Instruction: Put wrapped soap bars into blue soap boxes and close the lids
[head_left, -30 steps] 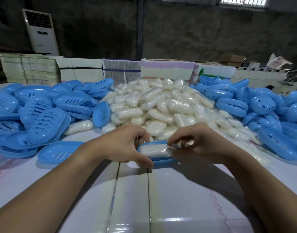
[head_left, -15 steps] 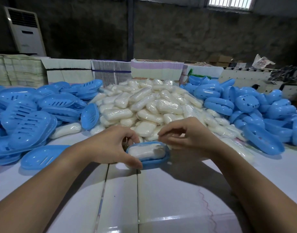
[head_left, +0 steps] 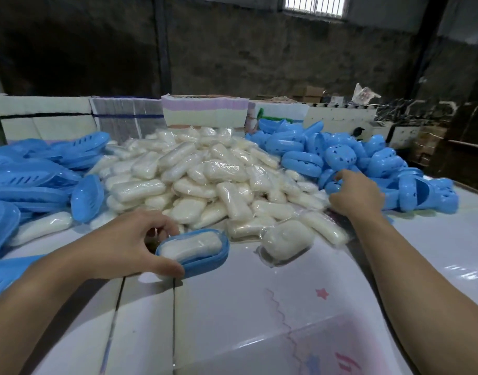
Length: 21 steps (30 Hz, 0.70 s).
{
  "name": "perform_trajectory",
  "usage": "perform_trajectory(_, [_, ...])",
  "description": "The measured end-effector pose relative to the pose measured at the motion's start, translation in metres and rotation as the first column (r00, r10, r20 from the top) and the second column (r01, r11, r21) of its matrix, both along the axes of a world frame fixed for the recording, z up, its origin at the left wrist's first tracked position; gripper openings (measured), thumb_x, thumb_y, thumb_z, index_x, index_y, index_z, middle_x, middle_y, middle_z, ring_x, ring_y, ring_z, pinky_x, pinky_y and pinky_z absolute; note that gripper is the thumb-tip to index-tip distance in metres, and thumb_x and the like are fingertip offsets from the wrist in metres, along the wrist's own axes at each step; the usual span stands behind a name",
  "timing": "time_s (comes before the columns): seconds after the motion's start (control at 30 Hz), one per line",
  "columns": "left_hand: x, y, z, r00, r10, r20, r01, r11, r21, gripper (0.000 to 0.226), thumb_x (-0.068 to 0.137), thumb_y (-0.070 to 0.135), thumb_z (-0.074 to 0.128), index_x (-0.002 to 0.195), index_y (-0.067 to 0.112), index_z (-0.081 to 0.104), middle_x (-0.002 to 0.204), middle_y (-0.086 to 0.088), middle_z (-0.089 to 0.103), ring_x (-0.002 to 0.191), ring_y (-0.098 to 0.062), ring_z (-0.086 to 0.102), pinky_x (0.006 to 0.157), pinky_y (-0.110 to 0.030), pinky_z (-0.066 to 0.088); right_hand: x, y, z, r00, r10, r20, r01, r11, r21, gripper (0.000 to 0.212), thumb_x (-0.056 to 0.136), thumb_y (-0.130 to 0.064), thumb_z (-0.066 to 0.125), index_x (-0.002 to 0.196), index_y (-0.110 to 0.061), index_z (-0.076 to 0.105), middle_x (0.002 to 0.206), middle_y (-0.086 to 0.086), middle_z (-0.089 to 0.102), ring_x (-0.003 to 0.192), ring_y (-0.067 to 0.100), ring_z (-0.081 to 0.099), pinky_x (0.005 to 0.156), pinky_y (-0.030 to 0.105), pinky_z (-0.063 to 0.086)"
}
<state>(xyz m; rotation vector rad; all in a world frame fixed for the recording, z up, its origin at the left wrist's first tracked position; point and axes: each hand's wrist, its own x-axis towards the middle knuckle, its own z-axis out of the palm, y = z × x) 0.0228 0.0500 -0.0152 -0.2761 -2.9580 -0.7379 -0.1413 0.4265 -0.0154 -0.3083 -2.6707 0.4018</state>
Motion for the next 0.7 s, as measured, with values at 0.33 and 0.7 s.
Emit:
perform_trajectory(0.33, [0.0,-0.002,0.0,1.0,-0.018,-0.004,0.018,1.0,-0.013,0.069,0.039,0.08,0.073,0.104,0.061,0.056,0.1,0.016,0.064,0.094,0.0,0.055,0.085,-0.034,0.052,0.021,-0.046,0.012,0.891,0.315,-0.326,-0.315,0.947,0.054,0.049,0.077,0.006,0.055,0.115,-0.022,0.065,0.107,0.001,0.058,0.098,0.029,0.059,0.077,0.037,0.043])
perform_trajectory(0.7, [0.002,-0.002,0.0,0.999,0.034,0.006,-0.034,0.999,0.03,0.067,0.042,0.073,0.078,0.094,0.032,0.068,0.094,0.01,0.063,0.088,-0.008,0.059,0.081,-0.035,0.054,0.088,-0.173,0.048,0.467,0.566,-0.68,-0.458,-0.504,-0.733,0.047,0.084,0.018,0.05,0.084,-0.021,0.076,0.089,0.002,0.06,0.069,0.006,0.062,0.062,0.02,0.051])
